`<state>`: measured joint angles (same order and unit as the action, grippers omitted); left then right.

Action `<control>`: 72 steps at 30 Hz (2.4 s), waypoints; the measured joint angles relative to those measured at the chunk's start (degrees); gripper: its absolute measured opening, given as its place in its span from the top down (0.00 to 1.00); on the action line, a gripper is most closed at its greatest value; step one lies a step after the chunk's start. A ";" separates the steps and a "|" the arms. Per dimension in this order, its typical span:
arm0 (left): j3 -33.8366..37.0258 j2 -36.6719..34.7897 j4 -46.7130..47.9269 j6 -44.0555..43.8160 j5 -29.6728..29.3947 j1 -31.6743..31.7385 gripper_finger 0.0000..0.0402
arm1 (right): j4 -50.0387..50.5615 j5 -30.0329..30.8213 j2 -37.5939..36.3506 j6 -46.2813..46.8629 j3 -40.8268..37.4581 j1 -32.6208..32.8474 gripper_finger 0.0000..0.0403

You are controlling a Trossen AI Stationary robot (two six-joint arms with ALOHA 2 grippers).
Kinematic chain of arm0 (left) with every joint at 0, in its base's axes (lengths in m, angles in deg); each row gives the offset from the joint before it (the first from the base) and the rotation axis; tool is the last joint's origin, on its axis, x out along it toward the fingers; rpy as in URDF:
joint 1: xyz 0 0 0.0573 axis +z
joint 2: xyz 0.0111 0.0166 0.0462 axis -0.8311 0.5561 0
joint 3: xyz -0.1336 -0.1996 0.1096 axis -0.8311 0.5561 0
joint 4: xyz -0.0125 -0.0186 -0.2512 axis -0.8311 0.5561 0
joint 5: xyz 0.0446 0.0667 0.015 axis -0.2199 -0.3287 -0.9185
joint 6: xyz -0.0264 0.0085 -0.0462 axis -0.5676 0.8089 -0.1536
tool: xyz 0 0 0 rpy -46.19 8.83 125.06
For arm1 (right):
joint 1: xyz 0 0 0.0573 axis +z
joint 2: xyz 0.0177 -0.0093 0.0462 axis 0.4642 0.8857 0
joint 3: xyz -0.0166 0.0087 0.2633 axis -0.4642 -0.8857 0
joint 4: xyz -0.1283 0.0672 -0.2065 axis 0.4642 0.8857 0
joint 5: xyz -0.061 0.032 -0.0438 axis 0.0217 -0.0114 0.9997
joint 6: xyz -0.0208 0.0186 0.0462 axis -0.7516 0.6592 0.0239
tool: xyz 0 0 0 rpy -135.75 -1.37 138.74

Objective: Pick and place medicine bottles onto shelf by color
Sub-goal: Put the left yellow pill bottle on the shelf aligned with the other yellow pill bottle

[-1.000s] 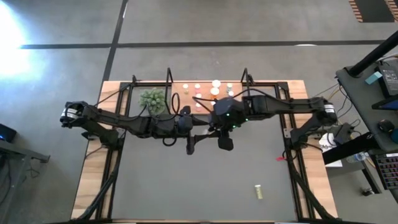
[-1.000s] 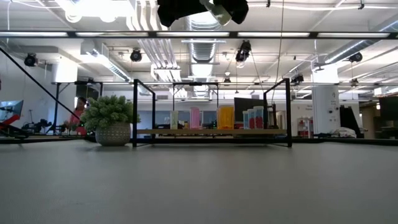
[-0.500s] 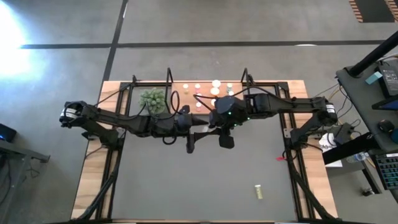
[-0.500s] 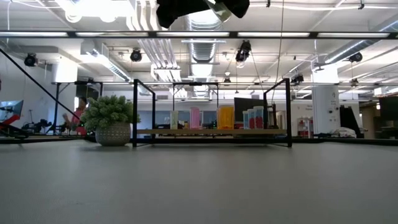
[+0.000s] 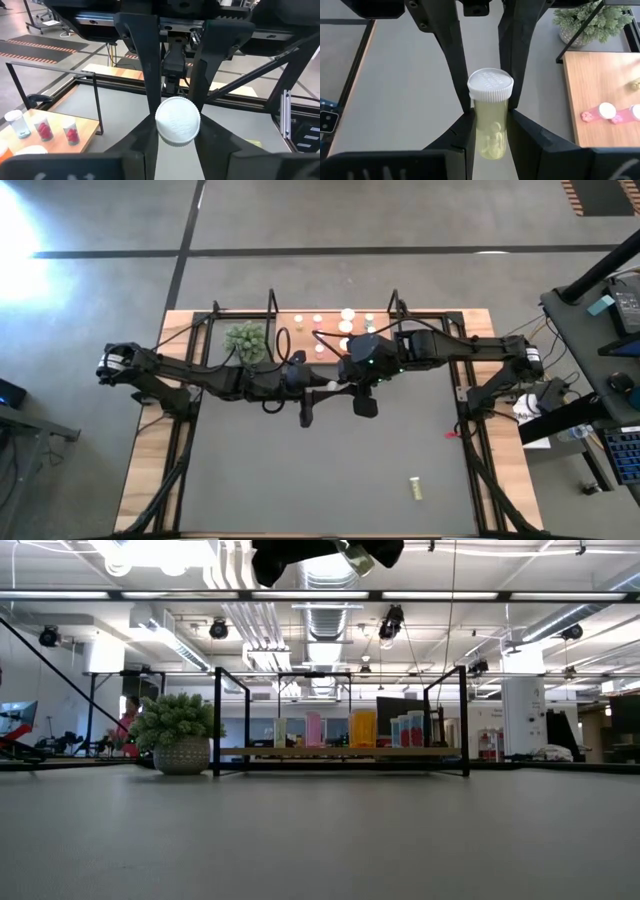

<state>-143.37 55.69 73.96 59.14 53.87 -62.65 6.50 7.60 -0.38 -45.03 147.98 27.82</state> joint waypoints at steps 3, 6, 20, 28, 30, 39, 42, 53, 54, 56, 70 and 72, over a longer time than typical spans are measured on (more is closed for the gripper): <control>-0.09 0.02 -0.06 0.06 0.00 0.00 0.76 | 0.18 -0.01 0.00 0.57 0.01 0.00 0.78; -0.17 0.04 -0.21 0.06 -0.02 0.00 0.76 | 0.41 -0.03 -0.09 1.14 0.05 0.00 0.75; -0.12 0.04 1.91 0.10 -1.04 1.74 0.77 | 21.49 -0.01 -0.87 5.96 8.89 -0.02 0.52; -1.20 0.04 15.60 -10.22 -5.17 7.74 0.77 | 32.33 0.10 -2.11 9.25 15.72 0.09 0.54; -1.18 0.04 17.71 -13.95 -5.99 9.42 0.77 | 32.50 0.14 -3.00 9.66 15.92 0.09 0.54; -1.31 1.98 21.78 -19.46 -11.51 13.95 0.77 | 32.66 0.26 -9.11 10.21 11.58 0.09 0.54; -1.38 2.19 23.45 -19.51 -12.36 15.36 0.77 | 32.84 1.37 -11.32 9.39 9.37 0.09 0.54; -1.60 2.84 27.60 -19.64 -12.35 19.62 0.77 | 32.63 11.32 -16.47 7.74 5.62 0.07 0.55; -1.78 3.21 27.73 -19.64 -12.23 19.79 0.77 | 32.14 11.83 -16.59 7.79 5.62 0.07 0.55; -2.63 4.59 28.07 -19.58 -11.50 19.88 0.77 | 31.02 13.03 -16.65 7.73 5.60 0.07 0.55; -16.06 14.47 38.89 3.09 2.90 23.17 0.77 | 29.44 15.62 -16.04 9.59 5.36 0.07 0.56; -16.13 14.24 39.42 7.05 4.23 24.21 0.77 | 29.43 15.68 -16.04 10.79 5.36 0.07 0.56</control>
<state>-159.50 69.93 113.39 66.18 58.11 -38.44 35.93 23.28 -16.42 -34.24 153.34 27.89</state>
